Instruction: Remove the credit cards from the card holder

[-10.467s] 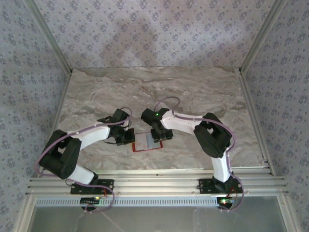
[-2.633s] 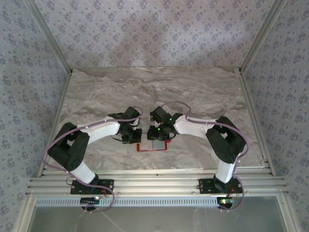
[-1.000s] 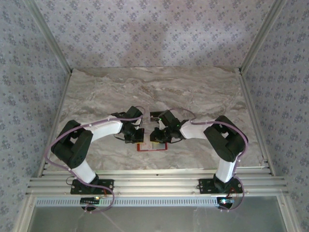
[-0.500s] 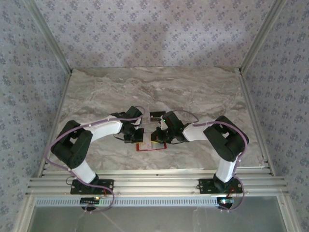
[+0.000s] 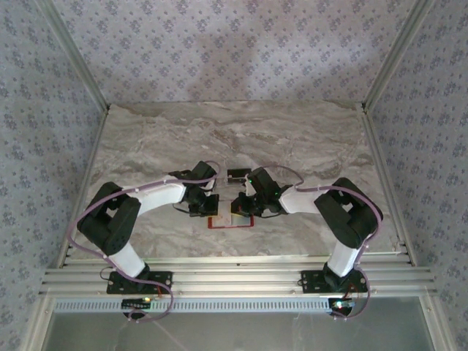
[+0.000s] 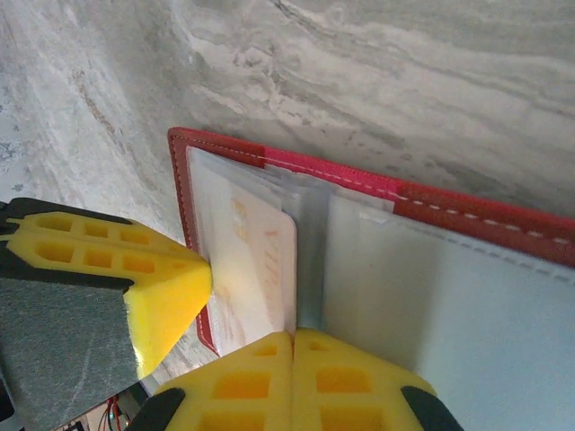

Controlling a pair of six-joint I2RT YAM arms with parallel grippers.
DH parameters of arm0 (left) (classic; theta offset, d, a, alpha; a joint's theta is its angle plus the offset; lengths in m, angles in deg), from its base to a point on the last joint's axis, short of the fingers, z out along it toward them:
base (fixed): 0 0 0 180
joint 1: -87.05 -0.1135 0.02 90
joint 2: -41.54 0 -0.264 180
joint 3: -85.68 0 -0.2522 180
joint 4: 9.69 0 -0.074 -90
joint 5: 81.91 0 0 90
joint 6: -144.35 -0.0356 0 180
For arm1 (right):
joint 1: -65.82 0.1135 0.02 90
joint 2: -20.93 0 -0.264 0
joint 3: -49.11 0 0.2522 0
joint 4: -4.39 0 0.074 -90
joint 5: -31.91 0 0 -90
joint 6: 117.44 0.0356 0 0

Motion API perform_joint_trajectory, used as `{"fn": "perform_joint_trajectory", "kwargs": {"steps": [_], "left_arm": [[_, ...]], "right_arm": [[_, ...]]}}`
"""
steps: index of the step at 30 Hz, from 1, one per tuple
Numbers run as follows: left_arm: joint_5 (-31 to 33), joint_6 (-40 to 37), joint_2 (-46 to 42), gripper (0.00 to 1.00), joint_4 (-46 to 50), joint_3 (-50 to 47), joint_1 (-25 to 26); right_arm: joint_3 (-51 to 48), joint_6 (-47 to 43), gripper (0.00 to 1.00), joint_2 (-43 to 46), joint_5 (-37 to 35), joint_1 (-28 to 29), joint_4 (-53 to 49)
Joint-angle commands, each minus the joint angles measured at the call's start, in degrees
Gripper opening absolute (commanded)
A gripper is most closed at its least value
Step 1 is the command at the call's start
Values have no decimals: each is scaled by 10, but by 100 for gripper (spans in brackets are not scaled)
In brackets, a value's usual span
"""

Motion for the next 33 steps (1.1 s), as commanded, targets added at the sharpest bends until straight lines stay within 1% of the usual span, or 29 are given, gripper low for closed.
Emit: {"fn": "perform_joint_trajectory", "kwargs": {"steps": [1, 11, 14, 16, 19, 23, 25, 33], "left_arm": [[19, -7, 0, 0, 31, -14, 1], [20, -10, 0, 0, 38, -5, 1], [16, -5, -11, 0, 33, -4, 1], [4, 1, -22, 0, 20, -4, 1], [-20, 8, -31, 0, 0, 2, 1], [-45, 21, -30, 7, -23, 0, 1], [-52, 24, -28, 8, -32, -4, 1], [-43, 20, -6, 9, -30, -11, 1]], "right_arm": [[5, -14, 0, 23, -29, -7, -43], [13, -20, 0, 34, -55, -7, -76], [19, -30, 0, 26, -36, -5, -69], [29, -34, 0, 14, -14, -2, -62], [36, -35, 0, 4, -5, 6, -55], [40, -29, 0, -7, 1, 9, -46], [42, -29, 0, -10, 5, 10, -45], [43, -31, 0, -8, 1, 9, -50]]}}
